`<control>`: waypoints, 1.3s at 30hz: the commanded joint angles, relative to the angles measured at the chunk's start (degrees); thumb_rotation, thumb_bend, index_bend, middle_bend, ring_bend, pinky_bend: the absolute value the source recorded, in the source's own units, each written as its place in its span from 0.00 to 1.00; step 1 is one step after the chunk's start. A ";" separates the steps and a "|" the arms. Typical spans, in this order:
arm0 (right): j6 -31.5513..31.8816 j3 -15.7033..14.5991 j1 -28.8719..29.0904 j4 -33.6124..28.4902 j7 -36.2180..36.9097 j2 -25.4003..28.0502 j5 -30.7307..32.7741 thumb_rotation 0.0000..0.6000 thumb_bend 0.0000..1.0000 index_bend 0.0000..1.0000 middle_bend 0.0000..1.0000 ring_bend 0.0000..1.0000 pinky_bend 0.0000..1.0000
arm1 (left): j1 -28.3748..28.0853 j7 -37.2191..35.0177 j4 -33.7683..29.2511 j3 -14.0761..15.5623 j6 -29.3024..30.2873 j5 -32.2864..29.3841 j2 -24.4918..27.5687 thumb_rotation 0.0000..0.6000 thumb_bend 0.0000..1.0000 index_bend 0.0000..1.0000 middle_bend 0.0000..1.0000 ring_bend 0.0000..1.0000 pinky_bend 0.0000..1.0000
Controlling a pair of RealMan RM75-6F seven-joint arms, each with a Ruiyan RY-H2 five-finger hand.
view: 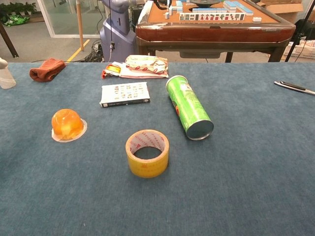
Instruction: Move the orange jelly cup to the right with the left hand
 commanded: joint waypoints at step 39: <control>-1.07 0.79 0.18 -0.15 2.30 1.39 1.03 1.00 0.12 0.15 0.20 0.18 0.46 | -16.69 4.69 28.57 -3.31 -16.71 -8.84 -17.05 1.00 0.01 0.00 0.00 0.00 0.13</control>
